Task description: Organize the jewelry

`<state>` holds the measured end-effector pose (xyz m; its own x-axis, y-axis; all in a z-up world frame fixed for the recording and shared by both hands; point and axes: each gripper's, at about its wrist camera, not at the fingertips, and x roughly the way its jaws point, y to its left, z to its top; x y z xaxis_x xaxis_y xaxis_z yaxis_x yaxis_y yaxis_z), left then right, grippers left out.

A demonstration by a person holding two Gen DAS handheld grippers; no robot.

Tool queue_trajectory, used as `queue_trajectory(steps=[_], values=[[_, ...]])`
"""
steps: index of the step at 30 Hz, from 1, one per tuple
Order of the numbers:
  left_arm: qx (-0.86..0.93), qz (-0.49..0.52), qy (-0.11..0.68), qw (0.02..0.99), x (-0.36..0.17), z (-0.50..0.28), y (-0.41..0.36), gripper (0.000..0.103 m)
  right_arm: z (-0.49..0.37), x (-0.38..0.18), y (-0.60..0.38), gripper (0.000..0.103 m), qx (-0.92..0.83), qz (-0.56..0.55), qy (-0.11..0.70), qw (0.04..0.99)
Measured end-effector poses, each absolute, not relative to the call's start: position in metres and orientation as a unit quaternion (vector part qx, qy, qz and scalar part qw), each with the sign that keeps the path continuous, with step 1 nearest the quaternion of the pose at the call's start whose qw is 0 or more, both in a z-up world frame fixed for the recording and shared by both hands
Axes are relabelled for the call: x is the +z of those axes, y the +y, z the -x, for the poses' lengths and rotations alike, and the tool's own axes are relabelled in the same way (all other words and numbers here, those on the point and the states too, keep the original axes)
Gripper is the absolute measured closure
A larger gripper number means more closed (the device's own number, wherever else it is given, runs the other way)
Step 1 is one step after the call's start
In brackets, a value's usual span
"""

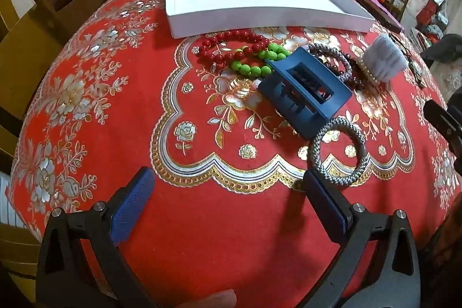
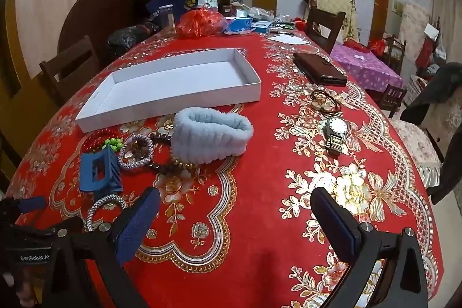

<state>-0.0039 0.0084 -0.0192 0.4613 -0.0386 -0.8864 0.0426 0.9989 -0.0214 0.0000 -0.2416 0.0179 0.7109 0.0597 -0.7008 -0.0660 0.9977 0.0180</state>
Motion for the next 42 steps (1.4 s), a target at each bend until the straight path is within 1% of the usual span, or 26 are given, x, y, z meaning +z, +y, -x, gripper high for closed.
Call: queue_trajectory(steps=[8, 15, 20, 23, 27, 33, 42], values=[[-0.008, 0.001, 0.515, 0.857, -0.020, -0.001, 0.008, 0.000, 0.001, 0.019, -0.243, 0.000, 0.039, -0.005, 0.373, 0.927], [-0.019, -0.007, 0.472, 0.882, -0.015, 0.004, 0.003, 0.000, 0.003, 0.021, -0.242, 0.000, 0.039, -0.010, 0.361, 0.932], [-0.037, -0.017, 0.489, 0.871, -0.018, 0.002, 0.001, 0.000, 0.000, 0.017, -0.241, 0.000, 0.034, -0.004, 0.374, 0.927], [-0.050, 0.000, 0.504, 0.862, -0.019, 0.001, 0.003, 0.000, -0.001, 0.016, -0.241, 0.000, 0.040, -0.005, 0.379, 0.925], [-0.024, -0.026, 0.490, 0.871, -0.013, 0.003, 0.000, 0.000, -0.001, 0.017, -0.240, 0.000, 0.047, -0.005, 0.376, 0.925], [-0.045, 0.002, 0.492, 0.869, -0.011, 0.004, -0.002, 0.001, -0.001, 0.018, -0.241, 0.000, 0.049, -0.011, 0.375, 0.926], [-0.031, 0.003, 0.485, 0.874, -0.011, 0.009, -0.001, 0.001, 0.001, 0.019, -0.240, 0.000, 0.053, -0.009, 0.372, 0.926]])
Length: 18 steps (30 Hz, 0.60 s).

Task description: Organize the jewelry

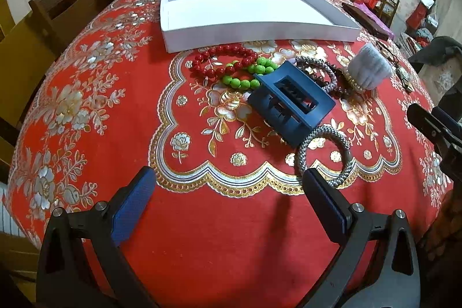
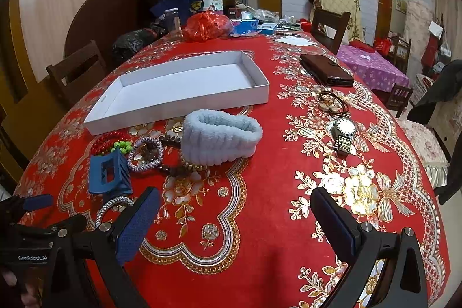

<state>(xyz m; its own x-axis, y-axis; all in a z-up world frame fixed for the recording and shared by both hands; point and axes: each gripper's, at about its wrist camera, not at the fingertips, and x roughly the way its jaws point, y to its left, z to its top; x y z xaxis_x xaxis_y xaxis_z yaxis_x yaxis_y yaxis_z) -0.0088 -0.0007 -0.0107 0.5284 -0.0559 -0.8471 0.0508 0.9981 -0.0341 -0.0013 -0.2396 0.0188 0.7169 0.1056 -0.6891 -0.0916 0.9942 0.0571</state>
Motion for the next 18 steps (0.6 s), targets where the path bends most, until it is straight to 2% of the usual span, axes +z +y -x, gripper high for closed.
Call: queue_trajectory(steps=[18], values=[[-0.021, 0.013, 0.493, 0.870, -0.0133, 0.0076, 0.0066, 0.001, 0.0017, 0.0176, -0.2364, 0.000, 0.054, -0.004, 0.374, 0.926]])
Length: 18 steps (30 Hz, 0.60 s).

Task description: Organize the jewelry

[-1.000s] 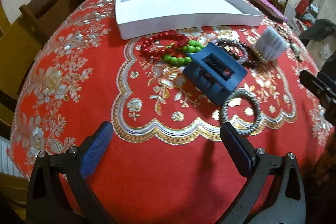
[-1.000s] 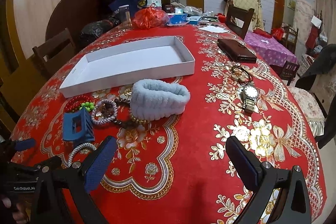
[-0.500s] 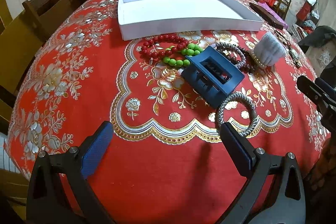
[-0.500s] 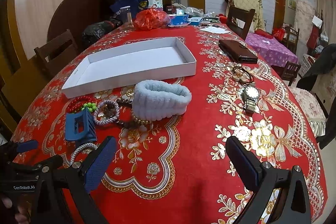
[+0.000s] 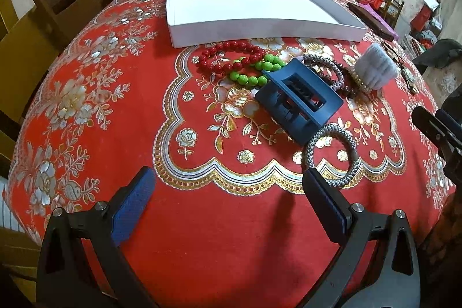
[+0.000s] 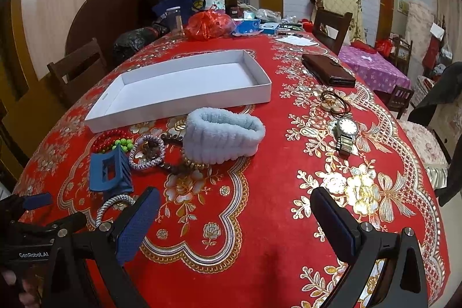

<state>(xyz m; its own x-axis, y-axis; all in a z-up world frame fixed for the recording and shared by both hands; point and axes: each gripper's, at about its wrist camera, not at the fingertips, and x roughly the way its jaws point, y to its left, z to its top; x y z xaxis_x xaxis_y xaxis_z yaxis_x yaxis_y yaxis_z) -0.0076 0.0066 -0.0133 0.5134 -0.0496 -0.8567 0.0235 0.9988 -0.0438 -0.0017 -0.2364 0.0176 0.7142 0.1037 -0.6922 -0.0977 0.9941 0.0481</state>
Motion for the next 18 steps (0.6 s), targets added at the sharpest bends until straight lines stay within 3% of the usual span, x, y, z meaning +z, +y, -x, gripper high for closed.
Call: queue_trajectory(steps=[18], values=[[-0.015, 0.020, 0.498, 0.867, -0.0159, 0.0052, 0.0053, 0.001, 0.0019, 0.0171, -0.2353, 0.000, 0.057, -0.004, 0.373, 0.926]])
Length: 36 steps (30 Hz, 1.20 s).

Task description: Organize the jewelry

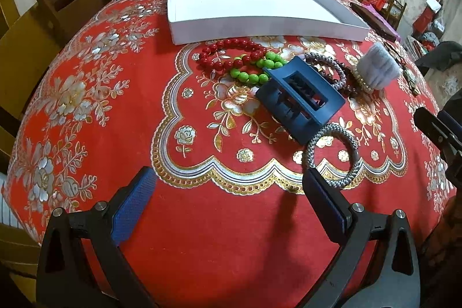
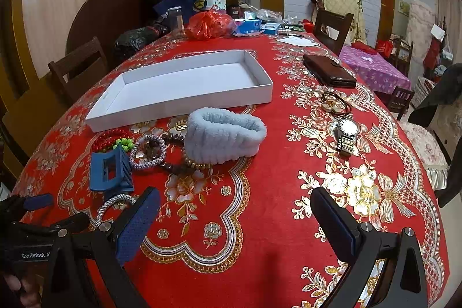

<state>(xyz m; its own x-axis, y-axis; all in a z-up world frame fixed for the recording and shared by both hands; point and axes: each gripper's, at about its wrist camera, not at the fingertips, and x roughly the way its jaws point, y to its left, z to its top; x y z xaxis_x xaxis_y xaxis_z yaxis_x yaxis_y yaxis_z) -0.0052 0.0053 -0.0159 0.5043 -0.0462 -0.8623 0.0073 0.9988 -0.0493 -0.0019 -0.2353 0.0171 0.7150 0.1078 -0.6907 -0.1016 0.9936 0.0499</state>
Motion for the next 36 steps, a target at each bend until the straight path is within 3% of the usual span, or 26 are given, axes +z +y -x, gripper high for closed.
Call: queue_trajectory(steps=[10, 21, 29, 32, 33, 36], values=[[-0.017, 0.036, 0.484, 0.874, 0.002, -0.004, 0.007, 0.001, -0.044, 0.060, -0.248, 0.000, 0.110, -0.035, 0.361, 0.925], [-0.041, 0.059, 0.502, 0.862, -0.002, -0.042, -0.019, 0.001, -0.075, 0.015, -0.255, 0.000, 0.150, -0.093, 0.381, 0.908], [-0.042, 0.070, 0.503, 0.861, -0.009, -0.053, -0.026, 0.001, -0.093, -0.002, -0.235, 0.000, 0.161, -0.066, 0.405, 0.897], [-0.046, 0.075, 0.494, 0.865, -0.008, -0.053, -0.024, 0.010, -0.092, -0.004, -0.237, 0.021, 0.161, -0.065, 0.407, 0.897], [-0.049, 0.076, 0.492, 0.866, -0.009, -0.053, -0.024, 0.013, -0.092, -0.004, -0.238, 0.034, 0.167, -0.068, 0.407, 0.896], [-0.071, 0.082, 0.486, 0.867, -0.008, -0.052, -0.022, 0.038, -0.089, -0.002, -0.239, 0.056, 0.173, -0.069, 0.401, 0.897]])
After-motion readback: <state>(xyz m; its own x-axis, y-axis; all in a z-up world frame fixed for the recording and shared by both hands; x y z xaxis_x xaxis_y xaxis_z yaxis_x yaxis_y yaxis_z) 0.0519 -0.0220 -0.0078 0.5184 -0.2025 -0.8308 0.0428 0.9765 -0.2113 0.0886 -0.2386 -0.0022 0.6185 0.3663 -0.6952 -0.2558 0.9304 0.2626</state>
